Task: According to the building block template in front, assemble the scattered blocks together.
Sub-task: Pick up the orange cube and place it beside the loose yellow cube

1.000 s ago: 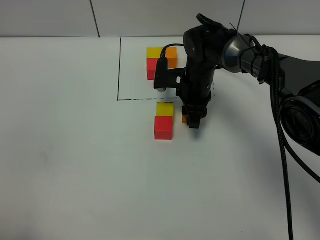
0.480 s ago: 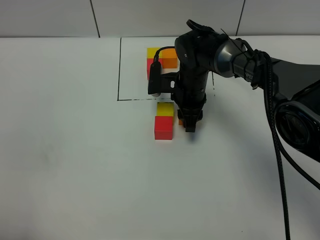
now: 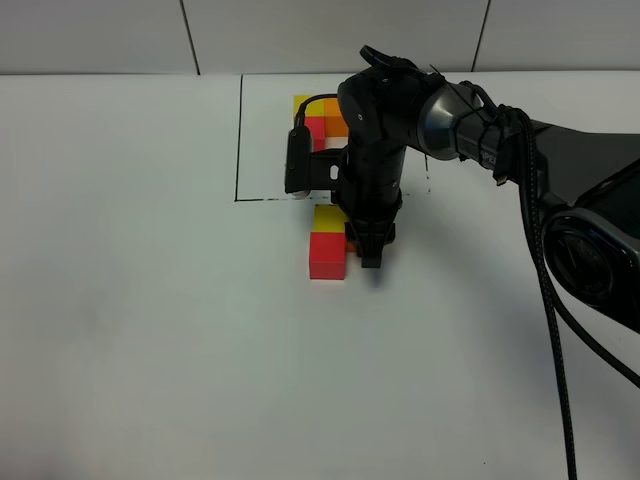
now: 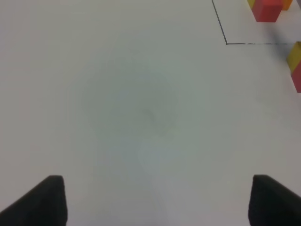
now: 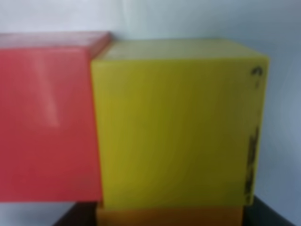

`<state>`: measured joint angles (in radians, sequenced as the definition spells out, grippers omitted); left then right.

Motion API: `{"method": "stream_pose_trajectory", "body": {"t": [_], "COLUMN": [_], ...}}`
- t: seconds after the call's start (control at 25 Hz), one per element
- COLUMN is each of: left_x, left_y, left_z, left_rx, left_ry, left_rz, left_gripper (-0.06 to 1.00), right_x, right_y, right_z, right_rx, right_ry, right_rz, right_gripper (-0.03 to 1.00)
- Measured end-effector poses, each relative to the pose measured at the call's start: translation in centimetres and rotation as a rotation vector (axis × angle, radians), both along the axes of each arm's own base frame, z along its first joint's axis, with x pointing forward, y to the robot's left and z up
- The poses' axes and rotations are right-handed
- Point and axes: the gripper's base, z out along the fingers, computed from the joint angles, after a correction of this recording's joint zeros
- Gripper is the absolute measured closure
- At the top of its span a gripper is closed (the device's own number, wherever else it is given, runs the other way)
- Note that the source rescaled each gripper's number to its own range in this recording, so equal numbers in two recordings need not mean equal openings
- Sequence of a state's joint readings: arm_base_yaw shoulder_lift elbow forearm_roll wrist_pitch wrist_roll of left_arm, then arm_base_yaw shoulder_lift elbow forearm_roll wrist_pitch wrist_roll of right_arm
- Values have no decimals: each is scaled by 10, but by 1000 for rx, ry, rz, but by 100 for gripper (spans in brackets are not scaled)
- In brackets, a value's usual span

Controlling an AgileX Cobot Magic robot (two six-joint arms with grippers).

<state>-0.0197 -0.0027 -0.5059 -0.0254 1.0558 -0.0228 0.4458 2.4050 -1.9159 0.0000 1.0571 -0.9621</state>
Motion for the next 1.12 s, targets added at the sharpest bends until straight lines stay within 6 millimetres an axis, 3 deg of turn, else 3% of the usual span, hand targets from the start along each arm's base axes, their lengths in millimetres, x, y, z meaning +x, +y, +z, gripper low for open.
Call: {"method": "stream_pose_trajectory", "body": {"t": [1.12], "left_x": [0], "left_y": [0], "left_z": [0], "left_rx": [0], "left_ry": [0], "left_rz": [0], "left_gripper": [29], "right_x": [0], "right_y": [0], "right_z": [0], "right_rx": [-6], "right_ry": [-5], "right_rz": [65], "right_gripper": [94]}}
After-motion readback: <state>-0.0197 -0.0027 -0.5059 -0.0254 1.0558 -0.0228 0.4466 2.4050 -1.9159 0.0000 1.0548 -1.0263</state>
